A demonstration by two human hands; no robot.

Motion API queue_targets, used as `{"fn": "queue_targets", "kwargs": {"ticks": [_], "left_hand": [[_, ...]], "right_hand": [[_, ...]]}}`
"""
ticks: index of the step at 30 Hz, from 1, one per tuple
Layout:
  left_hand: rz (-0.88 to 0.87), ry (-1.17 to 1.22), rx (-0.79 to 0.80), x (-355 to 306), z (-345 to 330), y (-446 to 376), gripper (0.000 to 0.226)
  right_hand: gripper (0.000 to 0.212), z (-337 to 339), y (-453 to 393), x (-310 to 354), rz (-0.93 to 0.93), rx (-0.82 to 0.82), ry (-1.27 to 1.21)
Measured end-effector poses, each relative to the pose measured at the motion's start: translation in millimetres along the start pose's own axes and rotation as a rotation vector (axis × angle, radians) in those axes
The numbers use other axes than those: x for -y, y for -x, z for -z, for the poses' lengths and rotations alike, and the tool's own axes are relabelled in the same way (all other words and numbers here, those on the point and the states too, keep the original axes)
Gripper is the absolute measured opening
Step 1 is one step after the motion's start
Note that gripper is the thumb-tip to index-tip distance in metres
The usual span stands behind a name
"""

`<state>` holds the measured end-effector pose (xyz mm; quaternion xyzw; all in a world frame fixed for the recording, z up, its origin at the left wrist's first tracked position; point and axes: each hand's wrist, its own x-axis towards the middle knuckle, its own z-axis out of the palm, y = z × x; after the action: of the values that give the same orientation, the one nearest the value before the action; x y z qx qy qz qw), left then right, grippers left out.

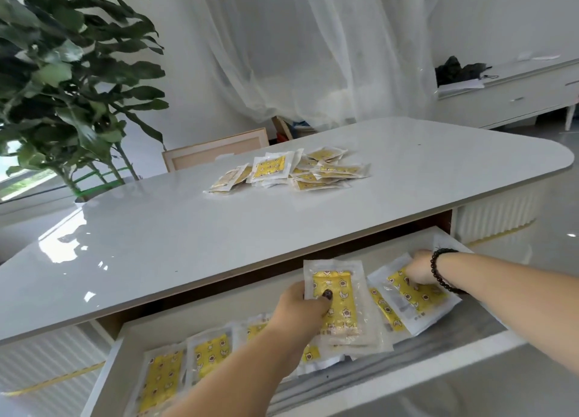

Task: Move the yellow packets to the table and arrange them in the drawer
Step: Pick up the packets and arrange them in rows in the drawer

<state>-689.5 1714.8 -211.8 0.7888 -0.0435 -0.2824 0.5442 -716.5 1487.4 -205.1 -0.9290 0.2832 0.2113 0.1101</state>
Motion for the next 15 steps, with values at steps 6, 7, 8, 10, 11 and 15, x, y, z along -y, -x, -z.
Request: {"fn": "queue_targets", "kwargs": {"ticks": [6,7,8,10,11,15], "left_hand": [[0.032,0.119,-0.034,7.0,7.7,-9.9,0.022],[0.032,0.141,-0.039,6.4,7.4,-10.3,0.021],[0.033,0.158,-0.038,5.7,7.2,-10.4,0.020],[0.032,0.188,-0.043,4.7,7.0,-9.8,0.019],[0.029,0.207,-0.049,4.1,7.3,-9.5,0.018],[0.030,0.289,-0.096,0.9,9.3,-6.5,0.015]], "right_hand": [[0.036,-12.4,-11.6,1.0,-0.074,-0.085,-0.174],[0.037,-12.8,-9.7,2.6,-0.085,-0.100,-0.148],[0.036,-14.3,-12.3,3.1,-0.080,-0.131,-0.122],[0.020,-13.4,-13.0,4.8,-0.017,-0.248,-0.084],[0.012,-12.0,-14.1,5.6,0.049,-0.326,-0.117],[0.020,-6.6,-9.0,18.1,0.356,-0.315,-0.720]]}}
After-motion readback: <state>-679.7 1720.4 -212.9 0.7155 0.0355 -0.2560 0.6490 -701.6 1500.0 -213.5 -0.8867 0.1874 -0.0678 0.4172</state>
